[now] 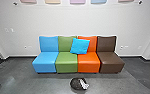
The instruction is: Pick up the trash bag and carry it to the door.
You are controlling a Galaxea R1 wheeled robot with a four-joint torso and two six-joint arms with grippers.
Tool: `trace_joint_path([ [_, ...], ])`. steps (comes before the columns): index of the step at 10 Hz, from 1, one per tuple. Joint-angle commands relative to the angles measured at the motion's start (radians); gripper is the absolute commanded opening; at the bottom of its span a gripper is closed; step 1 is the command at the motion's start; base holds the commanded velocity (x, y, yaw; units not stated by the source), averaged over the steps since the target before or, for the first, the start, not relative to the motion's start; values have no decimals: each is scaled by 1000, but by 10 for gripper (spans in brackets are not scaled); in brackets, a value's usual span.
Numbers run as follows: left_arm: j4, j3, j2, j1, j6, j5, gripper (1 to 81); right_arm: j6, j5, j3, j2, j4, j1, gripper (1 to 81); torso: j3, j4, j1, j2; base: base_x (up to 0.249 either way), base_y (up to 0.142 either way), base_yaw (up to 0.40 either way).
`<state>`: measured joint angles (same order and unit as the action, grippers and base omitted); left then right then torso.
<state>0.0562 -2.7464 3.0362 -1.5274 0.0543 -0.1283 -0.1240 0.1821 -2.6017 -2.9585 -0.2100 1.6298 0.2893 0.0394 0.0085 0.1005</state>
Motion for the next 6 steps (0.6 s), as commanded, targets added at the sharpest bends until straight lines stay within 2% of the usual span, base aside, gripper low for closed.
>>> trace_joint_path([
  [1, 2, 1, 3, 23, 3, 62, 811, -2, -58, 3, 10, -6, -4, 811, 0, 0, 0, 0, 136, 0, 0],
  [6, 2, 1, 0, 22, 3, 62, 811, -2, -58, 8, 8, -5, -9, 811, 0, 0, 0, 0, 135, 0, 0],
])
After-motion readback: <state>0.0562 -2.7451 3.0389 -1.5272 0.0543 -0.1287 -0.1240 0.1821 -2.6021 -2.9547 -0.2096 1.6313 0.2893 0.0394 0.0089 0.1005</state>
